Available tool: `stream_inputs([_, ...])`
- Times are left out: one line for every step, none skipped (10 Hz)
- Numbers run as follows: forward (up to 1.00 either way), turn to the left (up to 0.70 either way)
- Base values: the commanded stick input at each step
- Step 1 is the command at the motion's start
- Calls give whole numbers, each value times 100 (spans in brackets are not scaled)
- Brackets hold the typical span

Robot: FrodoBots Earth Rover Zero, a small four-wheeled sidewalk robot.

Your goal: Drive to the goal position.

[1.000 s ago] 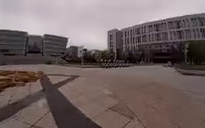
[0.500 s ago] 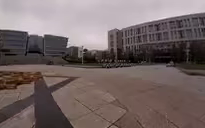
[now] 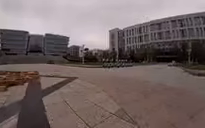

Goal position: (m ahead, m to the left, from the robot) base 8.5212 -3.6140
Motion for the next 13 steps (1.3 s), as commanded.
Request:
stream_inputs([70, 0])
stream_inputs([70, 0])
stream_inputs([70, 0])
stream_inputs([70, 0])
stream_inputs([70, 0])
stream_inputs([70, 0])
stream_inputs([70, 0])
stream_inputs([70, 0])
stream_inputs([70, 0])
stream_inputs([70, 0])
stream_inputs([70, 0])
stream_inputs([70, 0])
stream_inputs([70, 0])
